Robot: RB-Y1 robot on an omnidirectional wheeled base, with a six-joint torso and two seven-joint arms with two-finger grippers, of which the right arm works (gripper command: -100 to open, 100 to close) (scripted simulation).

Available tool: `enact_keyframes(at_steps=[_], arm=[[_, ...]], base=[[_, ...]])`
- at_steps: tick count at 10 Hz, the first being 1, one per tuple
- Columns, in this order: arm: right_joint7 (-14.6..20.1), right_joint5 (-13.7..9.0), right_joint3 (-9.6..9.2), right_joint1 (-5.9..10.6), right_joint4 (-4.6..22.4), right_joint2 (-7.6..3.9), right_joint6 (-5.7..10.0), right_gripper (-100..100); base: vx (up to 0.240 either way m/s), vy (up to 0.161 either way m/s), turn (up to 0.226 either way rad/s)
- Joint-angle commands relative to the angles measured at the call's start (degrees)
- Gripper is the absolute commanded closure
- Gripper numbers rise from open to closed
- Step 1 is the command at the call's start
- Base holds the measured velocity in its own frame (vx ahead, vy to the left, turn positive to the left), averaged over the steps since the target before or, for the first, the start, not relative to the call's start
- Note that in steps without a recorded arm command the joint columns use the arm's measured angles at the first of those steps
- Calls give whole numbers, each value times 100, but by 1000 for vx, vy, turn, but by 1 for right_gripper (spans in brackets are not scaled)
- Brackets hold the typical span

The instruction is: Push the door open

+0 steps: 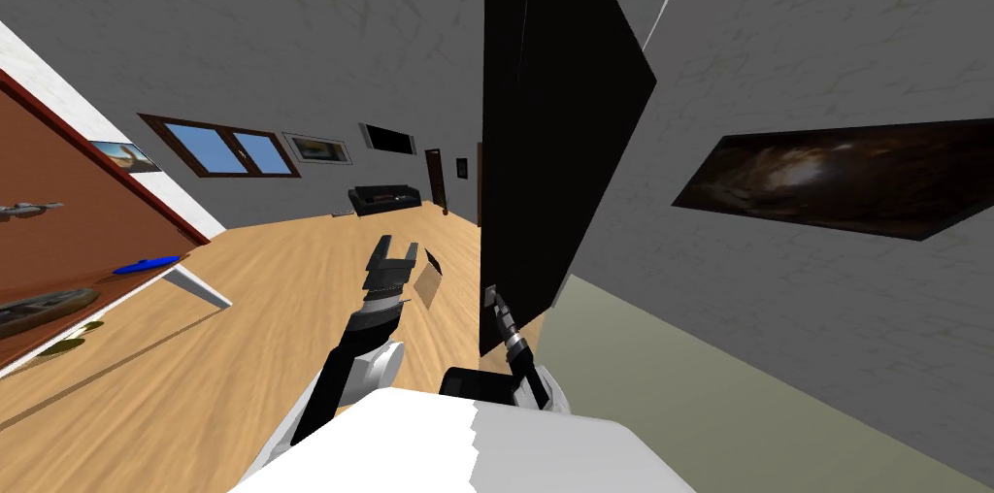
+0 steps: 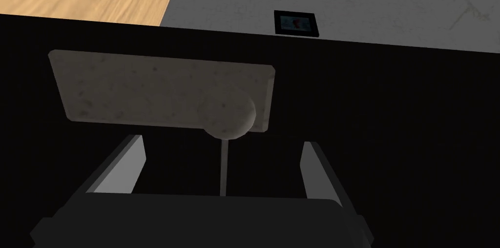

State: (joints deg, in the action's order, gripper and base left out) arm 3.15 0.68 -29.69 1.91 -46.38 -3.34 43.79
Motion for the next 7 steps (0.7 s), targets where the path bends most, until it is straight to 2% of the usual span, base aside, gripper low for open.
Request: enact_keyframes(at_steps=[1,2,3,4,7], arm=[[-17,-4,20,2,14,29,21,-100],[-27,-7,32,7,28,58,36,-100],[-19,-5,24,0,9,39,21,-100],[-19,-5,24,0,9,39,21,100],[-19,-5,24,0,9,39,21,100]], base=[[176,102,17],[164,118,22],[68,52,-14],[-15,-9,5],[-17,-14,6]])
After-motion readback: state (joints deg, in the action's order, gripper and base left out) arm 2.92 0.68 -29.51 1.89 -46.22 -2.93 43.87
